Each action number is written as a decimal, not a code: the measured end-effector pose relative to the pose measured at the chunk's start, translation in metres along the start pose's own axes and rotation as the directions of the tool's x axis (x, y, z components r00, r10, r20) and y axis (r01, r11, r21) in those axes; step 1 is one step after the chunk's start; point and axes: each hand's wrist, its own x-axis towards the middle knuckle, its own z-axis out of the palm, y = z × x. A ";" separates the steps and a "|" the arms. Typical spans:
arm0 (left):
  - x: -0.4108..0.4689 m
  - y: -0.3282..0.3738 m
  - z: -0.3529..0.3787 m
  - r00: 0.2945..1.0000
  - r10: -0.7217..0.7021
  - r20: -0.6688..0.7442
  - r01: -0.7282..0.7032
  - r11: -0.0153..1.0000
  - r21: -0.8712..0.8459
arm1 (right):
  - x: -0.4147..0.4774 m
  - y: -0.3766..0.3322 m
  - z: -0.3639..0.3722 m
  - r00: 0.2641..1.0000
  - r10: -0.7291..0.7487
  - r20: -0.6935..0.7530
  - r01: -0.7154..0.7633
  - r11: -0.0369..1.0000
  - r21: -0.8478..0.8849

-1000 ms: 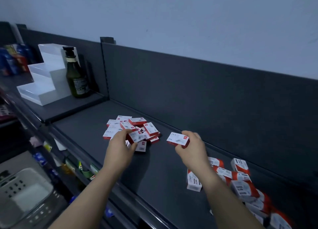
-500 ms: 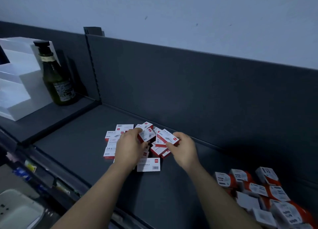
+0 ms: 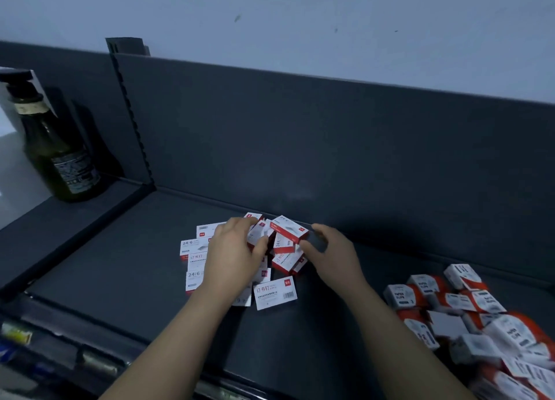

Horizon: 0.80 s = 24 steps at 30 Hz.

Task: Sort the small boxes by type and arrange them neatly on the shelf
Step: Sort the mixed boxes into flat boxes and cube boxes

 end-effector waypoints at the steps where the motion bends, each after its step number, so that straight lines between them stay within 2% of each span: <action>1: -0.001 0.004 -0.001 0.999 0.033 0.007 -0.034 0.999 0.005 | -0.005 0.002 -0.004 1.000 -0.019 -0.017 0.019 0.999 -0.032; 6: -0.011 0.033 0.005 0.978 0.201 0.058 -0.204 0.978 0.046 | -0.034 0.016 -0.033 0.993 -0.074 -0.092 0.050 0.970 -0.236; 9: -0.020 0.056 0.013 0.957 0.269 0.108 -0.274 0.961 0.032 | -0.057 0.027 -0.055 0.986 -0.085 -0.144 0.039 0.955 -0.293; 18: -0.067 0.158 0.050 0.847 0.490 0.205 -0.487 0.871 -0.070 | -0.135 0.079 -0.148 0.940 0.019 -0.340 -0.146 0.925 -0.350; 24: -0.120 0.247 0.088 0.774 0.582 0.249 -0.559 0.813 -0.162 | -0.206 0.130 -0.229 0.895 0.075 -0.440 -0.267 0.880 -0.393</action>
